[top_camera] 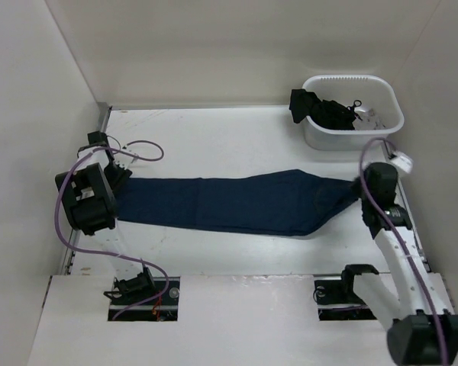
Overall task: Fold and stack the trousers
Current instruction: Fold the trousers
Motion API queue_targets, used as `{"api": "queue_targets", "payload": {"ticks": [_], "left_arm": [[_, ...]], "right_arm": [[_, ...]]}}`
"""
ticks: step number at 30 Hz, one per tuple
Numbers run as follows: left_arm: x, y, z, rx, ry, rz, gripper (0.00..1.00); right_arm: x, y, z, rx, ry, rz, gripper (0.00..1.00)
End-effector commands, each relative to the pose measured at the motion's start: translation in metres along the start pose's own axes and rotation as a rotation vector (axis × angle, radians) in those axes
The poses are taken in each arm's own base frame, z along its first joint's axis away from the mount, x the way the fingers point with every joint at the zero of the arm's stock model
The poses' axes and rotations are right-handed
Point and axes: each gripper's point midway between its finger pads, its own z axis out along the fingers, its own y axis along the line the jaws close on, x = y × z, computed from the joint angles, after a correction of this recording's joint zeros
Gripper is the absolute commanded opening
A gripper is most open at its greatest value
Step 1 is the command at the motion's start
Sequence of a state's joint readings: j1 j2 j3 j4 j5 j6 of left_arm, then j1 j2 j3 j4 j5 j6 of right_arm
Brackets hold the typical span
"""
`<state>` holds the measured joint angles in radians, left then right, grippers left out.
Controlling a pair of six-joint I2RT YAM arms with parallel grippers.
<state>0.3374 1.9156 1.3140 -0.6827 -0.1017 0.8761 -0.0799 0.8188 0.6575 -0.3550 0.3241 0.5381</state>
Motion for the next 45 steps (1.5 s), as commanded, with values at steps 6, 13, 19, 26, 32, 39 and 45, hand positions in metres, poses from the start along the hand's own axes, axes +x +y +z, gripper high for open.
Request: {"api": "queue_targets", "payload": {"ticks": [6,13,19,26,32,39,45], "left_arm": [[0.027,0.011,0.015,0.012,0.073,-0.103,0.48],[0.026,0.003,0.029,0.056,0.078,-0.092,0.44],[0.021,0.000,0.028,0.069,0.056,-0.088,0.44],[0.021,-0.005,0.029,0.078,0.059,-0.072,0.44],[0.018,-0.006,0.026,0.074,0.053,-0.065,0.45],[0.017,-0.004,0.025,0.070,0.050,-0.067,0.45],[0.017,-0.001,0.022,0.060,0.048,-0.065,0.46]], "right_arm": [[0.034,0.224,-0.094,-0.567,-0.100,-0.531,0.00],[0.150,0.337,-0.152,-0.769,-0.005,-0.641,0.00],[0.241,0.379,-0.180,-0.866,0.109,-0.686,0.00],[0.211,0.371,-0.162,-0.730,0.078,-0.596,0.00],[0.175,0.376,-0.178,-0.838,-0.007,-0.479,0.00],[0.282,0.367,-0.196,-0.981,0.176,-0.779,0.00],[0.345,0.345,-0.221,-1.166,0.437,-0.903,0.39]]}}
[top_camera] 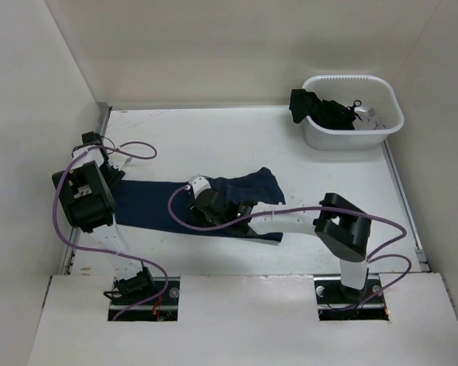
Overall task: Fold and stack the trousers
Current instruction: Fold the trousers
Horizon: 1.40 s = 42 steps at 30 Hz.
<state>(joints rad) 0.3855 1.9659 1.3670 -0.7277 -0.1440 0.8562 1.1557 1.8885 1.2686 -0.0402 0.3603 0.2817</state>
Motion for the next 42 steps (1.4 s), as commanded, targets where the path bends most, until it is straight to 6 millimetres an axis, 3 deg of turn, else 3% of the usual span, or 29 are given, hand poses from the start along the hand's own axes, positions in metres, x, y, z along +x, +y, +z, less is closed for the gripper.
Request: {"api": "queue_targets", "payload": {"ticks": [1,3,4,7,9,11,13,15,17,18,21,23,26,29,34,36,39,42], "left_arm": [[-0.006,-0.011,0.013,0.049,-0.030,-0.005,0.46],[-0.014,-0.002,0.003,0.024,-0.061,-0.018,0.47],[-0.019,0.005,-0.006,0.000,-0.084,-0.025,0.47],[-0.036,0.029,-0.042,-0.086,-0.169,-0.033,0.50],[-0.051,0.035,-0.067,-0.124,-0.225,-0.017,0.51],[-0.065,0.034,-0.093,-0.153,-0.281,0.002,0.52],[-0.080,0.023,-0.115,-0.162,-0.327,0.036,0.52],[-0.095,0.001,-0.134,-0.154,-0.367,0.084,0.53],[-0.116,-0.036,-0.152,-0.107,-0.420,0.149,0.53],[-0.127,-0.060,-0.161,-0.064,-0.455,0.193,0.53],[-0.155,-0.146,-0.186,0.108,-0.542,0.314,0.54],[-0.162,-0.207,-0.197,0.248,-0.572,0.384,0.53],[-0.160,-0.275,-0.192,0.408,-0.553,0.437,0.52],[-0.147,-0.309,-0.163,0.472,-0.479,0.467,0.49],[-0.130,-0.325,-0.124,0.509,-0.393,0.435,0.46],[-0.128,-0.330,-0.120,0.519,-0.390,0.424,0.46],[-0.124,-0.338,-0.113,0.518,-0.382,0.429,0.46],[-0.113,-0.345,-0.103,0.525,-0.351,0.441,0.46]], "right_arm": [[-0.008,0.055,-0.018,-0.321,0.031,-0.014,0.55],[-0.013,0.071,-0.039,-0.451,0.025,-0.033,0.78],[-0.021,0.071,-0.049,-0.464,0.002,-0.032,0.97],[-0.051,0.051,-0.082,-0.450,-0.101,0.029,1.00],[-0.064,0.033,-0.101,-0.416,-0.160,0.099,1.00],[-0.063,-0.007,-0.112,-0.294,-0.188,0.236,1.00],[-0.039,-0.066,-0.115,-0.105,-0.169,0.442,1.00],[0.004,-0.129,-0.119,0.092,-0.125,0.681,1.00],[0.045,-0.181,-0.127,0.245,-0.110,0.883,1.00],[0.053,-0.199,-0.129,0.274,-0.134,0.924,1.00],[0.036,-0.231,-0.126,0.254,-0.249,0.855,0.93],[0.020,-0.245,-0.116,0.230,-0.279,0.793,0.92],[-0.005,-0.255,-0.098,0.186,-0.302,0.740,0.92],[-0.029,-0.259,-0.080,0.159,-0.313,0.686,0.93],[-0.016,-0.257,-0.031,0.128,-0.159,0.719,0.90],[-0.002,-0.259,-0.014,0.141,-0.086,0.758,0.78],[0.023,-0.279,-0.003,0.232,0.012,0.864,0.51],[0.024,-0.289,-0.001,0.243,0.027,0.887,0.45]]}}
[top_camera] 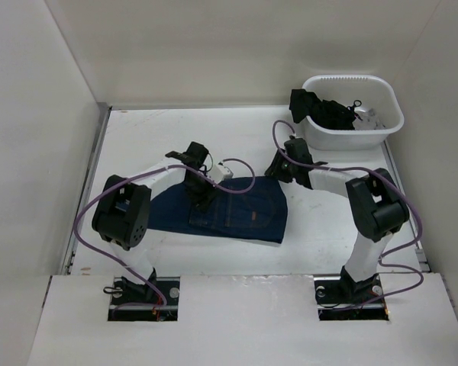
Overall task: Fold and stack the trousers
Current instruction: Fold the trousers
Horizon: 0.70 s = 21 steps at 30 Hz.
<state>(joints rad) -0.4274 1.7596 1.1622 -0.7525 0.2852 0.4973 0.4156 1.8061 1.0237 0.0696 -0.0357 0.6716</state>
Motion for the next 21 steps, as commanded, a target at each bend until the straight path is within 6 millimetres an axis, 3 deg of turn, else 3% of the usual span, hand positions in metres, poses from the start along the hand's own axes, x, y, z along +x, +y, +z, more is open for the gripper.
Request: {"api": "queue_targets", "payload": {"ticks": [1,2,4,5,10,13,15,17,19,21], "left_arm": [[-0.004,-0.008,0.006,0.009,-0.041,-0.004,0.46],[0.000,-0.008,0.009,0.004,-0.032,-0.008,0.46],[0.010,-0.005,0.015,-0.014,0.003,-0.002,0.45],[0.015,-0.003,0.017,-0.028,0.019,0.003,0.45],[0.038,0.001,0.026,-0.058,0.082,0.029,0.44],[0.039,0.002,0.027,-0.060,0.079,0.041,0.43],[0.036,0.003,0.028,-0.061,0.079,0.039,0.44],[0.032,0.004,0.027,-0.059,0.076,0.035,0.44],[0.027,0.004,0.025,-0.060,0.066,0.029,0.45],[0.023,0.005,0.023,-0.060,0.058,0.030,0.45]], "right_arm": [[-0.020,-0.002,-0.003,0.017,-0.003,0.050,0.39],[-0.025,0.000,-0.004,0.012,-0.013,0.049,0.31],[-0.032,0.000,-0.006,0.022,-0.031,0.051,0.05],[-0.039,-0.002,-0.009,0.035,-0.054,0.059,0.00],[-0.077,-0.018,-0.022,0.113,-0.193,0.098,0.00],[-0.082,-0.018,-0.011,0.104,-0.173,0.087,0.02],[-0.076,-0.013,-0.001,0.069,-0.133,0.067,0.25],[-0.074,-0.011,-0.002,0.060,-0.131,0.048,0.58],[-0.080,-0.009,-0.018,0.053,-0.167,0.038,0.77],[-0.088,-0.011,-0.049,0.067,-0.241,0.031,0.85]]}}
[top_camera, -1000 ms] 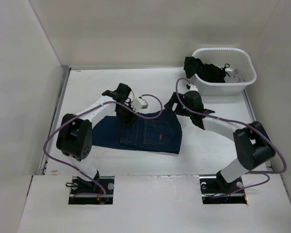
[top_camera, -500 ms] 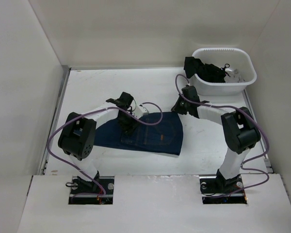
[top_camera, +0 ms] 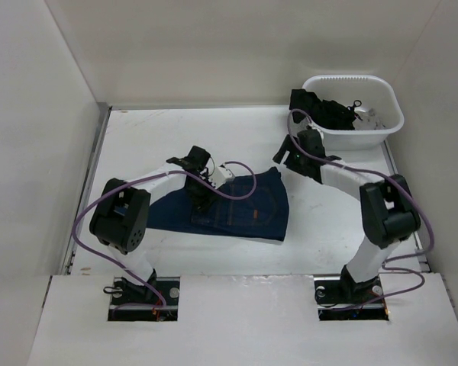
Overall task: Fold and stack the trousers
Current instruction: Fold the trousers
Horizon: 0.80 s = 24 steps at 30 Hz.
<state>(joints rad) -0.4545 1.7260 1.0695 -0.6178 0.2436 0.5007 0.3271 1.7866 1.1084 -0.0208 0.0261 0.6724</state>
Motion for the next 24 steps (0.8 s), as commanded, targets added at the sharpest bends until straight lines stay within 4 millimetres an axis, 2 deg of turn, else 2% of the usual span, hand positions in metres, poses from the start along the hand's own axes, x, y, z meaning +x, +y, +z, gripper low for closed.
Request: {"api": "queue_targets", "payload": {"ticks": [1,2,4,6,7,9,10,12,14,17,19,21,24], "left_arm": [[0.023,0.001,0.009,0.003,0.097,-0.017,0.45],[0.022,0.001,0.009,0.002,0.094,-0.016,0.45],[0.021,0.002,0.008,0.000,0.091,-0.018,0.45],[0.021,0.002,0.008,0.000,0.091,-0.020,0.45],[0.022,0.002,0.008,0.001,0.093,-0.020,0.45],[0.022,0.001,0.009,0.002,0.094,-0.019,0.45],[0.023,0.001,0.010,0.004,0.098,-0.020,0.45],[0.023,0.001,0.011,0.004,0.101,-0.021,0.45],[0.023,0.001,0.011,0.005,0.103,-0.021,0.45],[0.023,0.000,0.009,0.004,0.100,-0.019,0.45],[0.025,-0.001,0.008,0.006,0.104,-0.021,0.45],[0.030,-0.001,0.007,0.006,0.111,-0.027,0.45],[0.037,-0.002,0.009,0.010,0.124,-0.033,0.44]], "right_arm": [[-0.042,0.004,-0.055,-0.006,-0.196,-0.017,0.83],[-0.043,-0.004,-0.073,0.020,-0.241,-0.019,0.76],[-0.033,-0.006,-0.107,0.025,-0.306,-0.032,0.41],[-0.016,0.008,-0.127,-0.029,-0.308,-0.050,0.14],[0.000,0.021,-0.134,-0.079,-0.280,-0.065,0.07],[0.034,0.045,-0.136,-0.163,-0.186,-0.079,0.02],[0.051,0.051,-0.131,-0.177,-0.132,-0.068,0.00],[0.073,0.051,-0.114,-0.144,-0.057,-0.039,0.00],[0.086,0.035,-0.089,-0.046,-0.001,-0.014,0.00],[0.082,-0.014,-0.051,0.178,0.002,0.034,0.00],[0.070,-0.040,-0.035,0.275,-0.029,0.063,0.00],[0.062,-0.047,-0.027,0.296,-0.052,0.078,0.00],[0.048,-0.040,-0.028,0.265,-0.090,0.096,0.00]]}}
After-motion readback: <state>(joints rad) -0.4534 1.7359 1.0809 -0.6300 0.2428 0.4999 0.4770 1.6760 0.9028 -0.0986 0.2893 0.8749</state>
